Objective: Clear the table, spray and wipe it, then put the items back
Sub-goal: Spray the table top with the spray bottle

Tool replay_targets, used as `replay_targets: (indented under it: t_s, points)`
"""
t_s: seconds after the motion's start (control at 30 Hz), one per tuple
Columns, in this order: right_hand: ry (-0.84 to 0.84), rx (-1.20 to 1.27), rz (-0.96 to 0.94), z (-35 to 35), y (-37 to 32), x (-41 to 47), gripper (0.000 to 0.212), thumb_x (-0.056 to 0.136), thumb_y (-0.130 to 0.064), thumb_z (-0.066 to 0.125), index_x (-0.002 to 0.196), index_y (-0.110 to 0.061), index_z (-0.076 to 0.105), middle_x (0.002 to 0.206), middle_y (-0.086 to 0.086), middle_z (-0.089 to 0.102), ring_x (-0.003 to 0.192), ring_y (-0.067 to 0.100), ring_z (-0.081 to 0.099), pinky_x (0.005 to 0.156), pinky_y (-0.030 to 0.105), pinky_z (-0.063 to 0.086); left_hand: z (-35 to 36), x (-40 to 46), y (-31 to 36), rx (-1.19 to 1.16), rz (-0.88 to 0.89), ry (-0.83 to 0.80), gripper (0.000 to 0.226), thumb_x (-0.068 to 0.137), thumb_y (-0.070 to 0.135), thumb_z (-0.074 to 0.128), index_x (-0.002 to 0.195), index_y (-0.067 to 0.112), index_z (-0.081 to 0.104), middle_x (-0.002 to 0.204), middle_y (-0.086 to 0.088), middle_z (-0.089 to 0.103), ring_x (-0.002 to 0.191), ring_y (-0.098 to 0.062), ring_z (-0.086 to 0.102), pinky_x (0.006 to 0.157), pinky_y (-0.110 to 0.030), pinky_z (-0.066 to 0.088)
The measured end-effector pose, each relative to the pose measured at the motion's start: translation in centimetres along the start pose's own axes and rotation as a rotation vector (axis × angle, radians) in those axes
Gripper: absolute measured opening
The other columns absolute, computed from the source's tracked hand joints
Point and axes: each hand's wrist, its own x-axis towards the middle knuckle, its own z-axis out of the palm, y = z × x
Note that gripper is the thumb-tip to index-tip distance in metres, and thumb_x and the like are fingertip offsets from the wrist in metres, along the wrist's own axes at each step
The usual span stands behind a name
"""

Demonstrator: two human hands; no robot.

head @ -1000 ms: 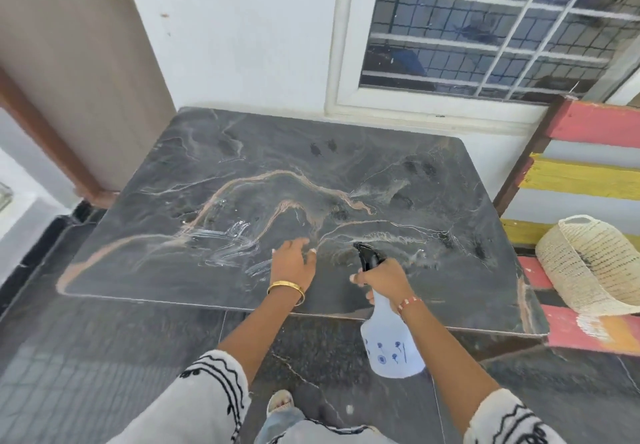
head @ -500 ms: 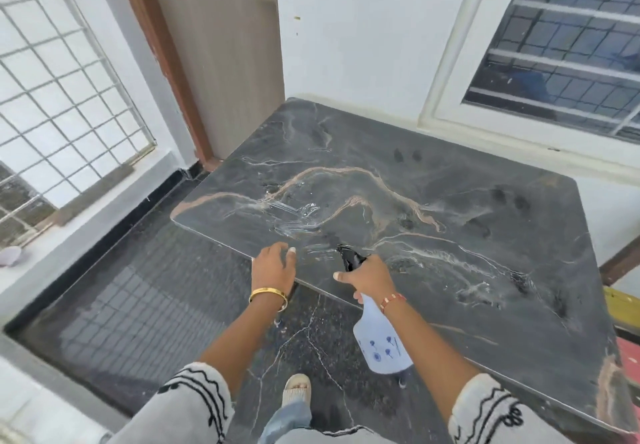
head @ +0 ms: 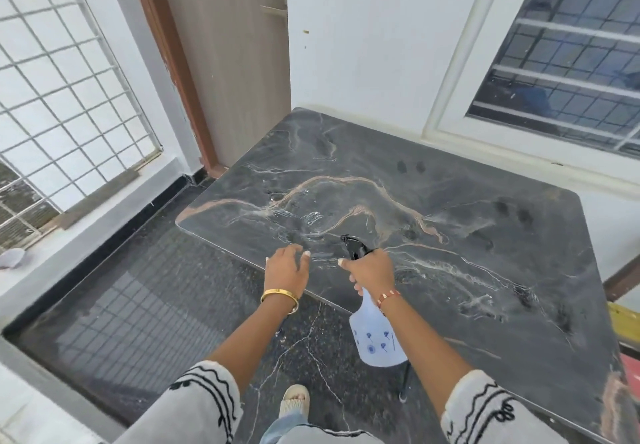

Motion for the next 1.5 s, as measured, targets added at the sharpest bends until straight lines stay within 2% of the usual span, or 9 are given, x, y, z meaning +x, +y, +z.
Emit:
replay_targets:
  t_s: [0.17, 0.3, 0.5, 0.67, 0.87, 1.07, 1.17, 1.27, 1.5]
  points:
    - [0.094, 0.066, -0.001, -2.2, 0.6, 0.2, 0.031, 0.076, -0.019, 0.076, 0.063, -0.007, 0.05, 0.054, 0.008, 0.051, 0.036, 0.018, 0.039, 0.039, 0.022, 0.035, 1.8, -0.2, 1.6, -0.009, 0.057, -0.054, 0.034, 0.095, 0.03, 0.042, 0.12, 0.01, 0.054, 0.125, -0.012, 0.057, 0.119, -0.027, 0.049, 0.11, -0.041, 0.027]
    - [0.124, 0.112, 0.032, -4.7, 1.9, -0.4, 0.025, 0.076, -0.021, 0.076, 0.079, -0.003, 0.058, 0.058, 0.007, 0.055, 0.037, 0.016, 0.042, 0.038, 0.021, 0.036, 4.2, -0.7, 3.7, -0.008, 0.136, -0.105, 0.032, 0.094, 0.027, 0.044, 0.117, 0.008, 0.055, 0.121, -0.014, 0.059, 0.115, -0.028, 0.051, 0.102, -0.037, 0.037]
    - [0.25, 0.235, 0.034, -9.3, 4.9, -1.8, 0.029, 0.078, -0.024, 0.074, 0.087, -0.001, 0.059, 0.06, 0.008, 0.056, 0.03, 0.011, 0.043, 0.034, 0.018, 0.038, 8.6, -2.5, 8.0, 0.017, 0.242, -0.228, 0.033, 0.095, 0.03, 0.042, 0.118, 0.009, 0.054, 0.12, -0.013, 0.059, 0.115, -0.028, 0.05, 0.101, -0.038, 0.037]
    - [0.462, 0.411, 0.064, -15.0, 7.9, -3.9, 0.028, 0.08, -0.026, 0.072, 0.087, -0.003, 0.058, 0.059, 0.007, 0.054, 0.031, 0.014, 0.042, 0.036, 0.021, 0.036, 13.2, -5.8, 12.8, 0.035, 0.357, -0.344, 0.033, 0.095, 0.029, 0.042, 0.119, 0.009, 0.054, 0.124, -0.012, 0.056, 0.117, -0.028, 0.05, 0.109, -0.039, 0.027]
    - [0.65, 0.513, 0.021, -22.2, 11.3, -7.1, 0.031, 0.084, -0.033, 0.065, 0.078, -0.003, 0.06, 0.058, 0.007, 0.056, 0.027, 0.009, 0.041, 0.034, 0.02, 0.037, 18.6, -10.2, 18.7, 0.035, 0.517, -0.442, 0.033, 0.094, 0.027, 0.043, 0.119, 0.008, 0.054, 0.123, -0.013, 0.056, 0.116, -0.027, 0.049, 0.102, -0.037, 0.037]
    - [0.834, 0.562, 0.019, -28.2, 15.4, -10.3, 0.031, 0.085, -0.037, 0.065, 0.078, -0.007, 0.063, 0.059, 0.006, 0.058, 0.04, 0.015, 0.046, 0.037, 0.022, 0.04, 23.4, -15.3, 24.0, 0.011, 0.624, -0.565, 0.033, 0.094, 0.028, 0.043, 0.12, 0.01, 0.053, 0.125, -0.012, 0.056, 0.114, -0.028, 0.051, 0.104, -0.041, 0.036]
    - [0.945, 0.579, 0.0, -30.3, 17.0, -11.8, 0.028, 0.085, -0.035, 0.065, 0.071, -0.01, 0.061, 0.058, 0.002, 0.058, 0.048, 0.013, 0.051, 0.048, 0.022, 0.047, 25.4, -17.3, 25.8, 0.014, 0.69, -0.635, 0.034, 0.094, 0.027, 0.043, 0.122, 0.01, 0.053, 0.129, -0.01, 0.054, 0.122, -0.025, 0.047, 0.109, -0.039, 0.031]
    - [1.04, 0.563, -0.044, -32.6, 18.7, -12.8, 0.027, 0.086, -0.033, 0.063, 0.063, -0.021, 0.058, 0.057, -0.001, 0.057, 0.053, 0.016, 0.052, 0.067, 0.039, 0.05, 27.7, -18.8, 27.7, 0.047, 0.757, -0.697, 0.033, 0.094, 0.025, 0.044, 0.121, 0.009, 0.053, 0.127, -0.011, 0.055, 0.121, -0.025, 0.048, 0.106, -0.035, 0.033]
    - [1.157, 0.567, -0.013, -38.5, 23.2, -14.1, 0.031, 0.087, -0.035, 0.062, 0.07, -0.01, 0.056, 0.056, 0.001, 0.051, 0.054, 0.015, 0.045, 0.064, 0.035, 0.044, 33.4, -21.9, 32.3, 0.072, 0.836, -0.793, 0.036, 0.094, 0.03, 0.043, 0.123, 0.011, 0.053, 0.127, -0.009, 0.056, 0.115, -0.025, 0.052, 0.105, -0.038, 0.036]
